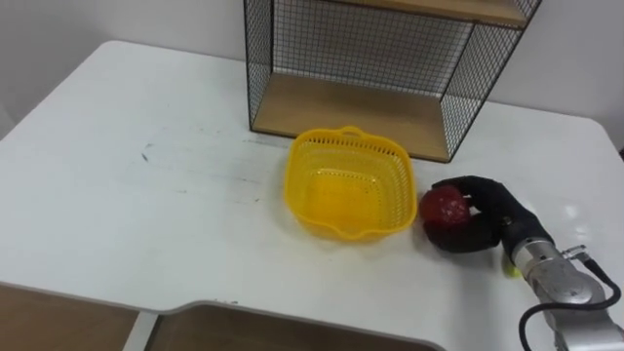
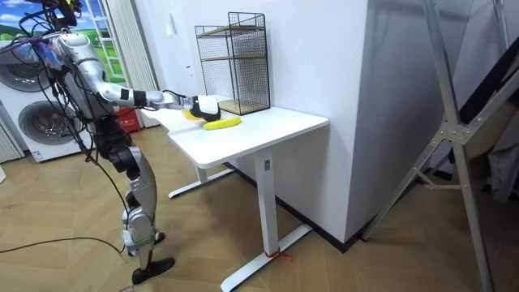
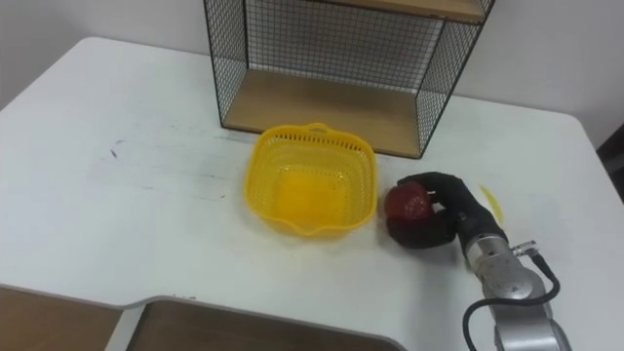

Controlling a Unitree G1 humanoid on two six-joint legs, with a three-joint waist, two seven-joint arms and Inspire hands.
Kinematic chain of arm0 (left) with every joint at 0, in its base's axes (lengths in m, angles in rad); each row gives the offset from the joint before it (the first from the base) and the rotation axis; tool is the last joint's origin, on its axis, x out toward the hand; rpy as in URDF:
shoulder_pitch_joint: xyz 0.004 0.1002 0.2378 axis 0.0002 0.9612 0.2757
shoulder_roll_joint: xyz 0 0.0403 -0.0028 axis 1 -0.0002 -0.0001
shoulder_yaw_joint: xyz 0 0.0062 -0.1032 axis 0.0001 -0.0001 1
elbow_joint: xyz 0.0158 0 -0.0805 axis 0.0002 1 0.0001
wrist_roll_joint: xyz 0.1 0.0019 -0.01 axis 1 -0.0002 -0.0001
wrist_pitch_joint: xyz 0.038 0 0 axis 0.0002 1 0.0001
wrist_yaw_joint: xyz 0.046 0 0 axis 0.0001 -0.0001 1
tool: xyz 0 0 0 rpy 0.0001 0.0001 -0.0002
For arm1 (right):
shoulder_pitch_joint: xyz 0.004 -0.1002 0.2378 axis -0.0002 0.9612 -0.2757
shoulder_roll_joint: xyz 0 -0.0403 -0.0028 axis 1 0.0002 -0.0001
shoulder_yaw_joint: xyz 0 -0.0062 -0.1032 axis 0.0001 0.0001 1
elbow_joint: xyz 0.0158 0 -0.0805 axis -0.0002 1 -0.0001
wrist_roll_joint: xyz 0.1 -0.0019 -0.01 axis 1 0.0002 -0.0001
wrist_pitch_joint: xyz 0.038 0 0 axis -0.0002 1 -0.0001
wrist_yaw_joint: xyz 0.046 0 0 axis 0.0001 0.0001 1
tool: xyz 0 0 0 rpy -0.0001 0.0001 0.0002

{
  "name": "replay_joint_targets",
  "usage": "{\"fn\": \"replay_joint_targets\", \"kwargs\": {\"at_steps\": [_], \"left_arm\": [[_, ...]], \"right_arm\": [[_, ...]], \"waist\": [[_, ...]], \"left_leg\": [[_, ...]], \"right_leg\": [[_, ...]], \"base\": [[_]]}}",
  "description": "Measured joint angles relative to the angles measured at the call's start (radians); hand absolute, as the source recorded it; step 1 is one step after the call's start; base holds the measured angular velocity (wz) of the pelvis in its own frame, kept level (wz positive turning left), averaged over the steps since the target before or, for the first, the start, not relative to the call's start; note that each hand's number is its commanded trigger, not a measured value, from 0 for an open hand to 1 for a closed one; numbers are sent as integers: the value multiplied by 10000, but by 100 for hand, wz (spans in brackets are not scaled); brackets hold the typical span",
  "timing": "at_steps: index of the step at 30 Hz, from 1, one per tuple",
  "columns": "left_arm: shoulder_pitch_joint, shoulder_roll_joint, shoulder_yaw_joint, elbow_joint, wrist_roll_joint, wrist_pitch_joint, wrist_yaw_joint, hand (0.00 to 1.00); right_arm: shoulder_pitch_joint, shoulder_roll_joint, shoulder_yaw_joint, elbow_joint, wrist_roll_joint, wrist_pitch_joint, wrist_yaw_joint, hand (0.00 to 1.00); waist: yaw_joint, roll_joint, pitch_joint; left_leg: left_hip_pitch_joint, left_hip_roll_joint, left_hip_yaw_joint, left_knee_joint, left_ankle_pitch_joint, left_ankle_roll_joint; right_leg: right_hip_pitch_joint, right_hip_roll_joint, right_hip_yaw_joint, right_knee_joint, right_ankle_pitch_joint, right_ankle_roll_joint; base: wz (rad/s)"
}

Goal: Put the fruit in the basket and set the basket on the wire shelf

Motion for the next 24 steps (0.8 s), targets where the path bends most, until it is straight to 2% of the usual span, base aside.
{"fn": "replay_joint_targets", "kwargs": {"at_steps": [9,13,16,18,20,24], "left_arm": [[-20,0,-9,7,-11,-1,1,0],[-27,1,-8,1,-19,-6,1,0],[49,3,-41,8,-112,-5,6,0],[103,-1,-23,-3,-133,-3,7,0],[114,-10,-20,8,-118,1,6,0],[160,-62,-17,5,-128,124,19,0]], "right_arm": [[1,3,3,26,78,2,139,100],[11,3,6,82,592,4,60,100],[32,26,99,407,2237,26,-86,100],[32,65,88,627,3843,147,-150,100],[33,78,87,841,4995,187,-156,100],[53,226,46,1160,7283,183,-294,100]], "waist": [[2,-12,13],[-10,-20,25],[25,-40,75],[-29,-44,146],[-63,-20,167],[-234,40,139]], "left_leg": [[-2,0,1,0,0,-1],[15,1,9,0,-1,0],[51,8,55,-44,0,0],[92,18,103,-61,-1,0],[89,17,106,-70,-2,1],[95,33,134,-57,-3,0]], "right_leg": [[21,1,2,8,1,-1],[23,0,26,8,3,-1],[19,10,100,8,3,-1],[51,2,103,7,4,1],[49,3,115,-3,4,3],[48,17,121,-11,6,4]], "base": [[0],[-1],[-7],[-2],[0],[0]]}}
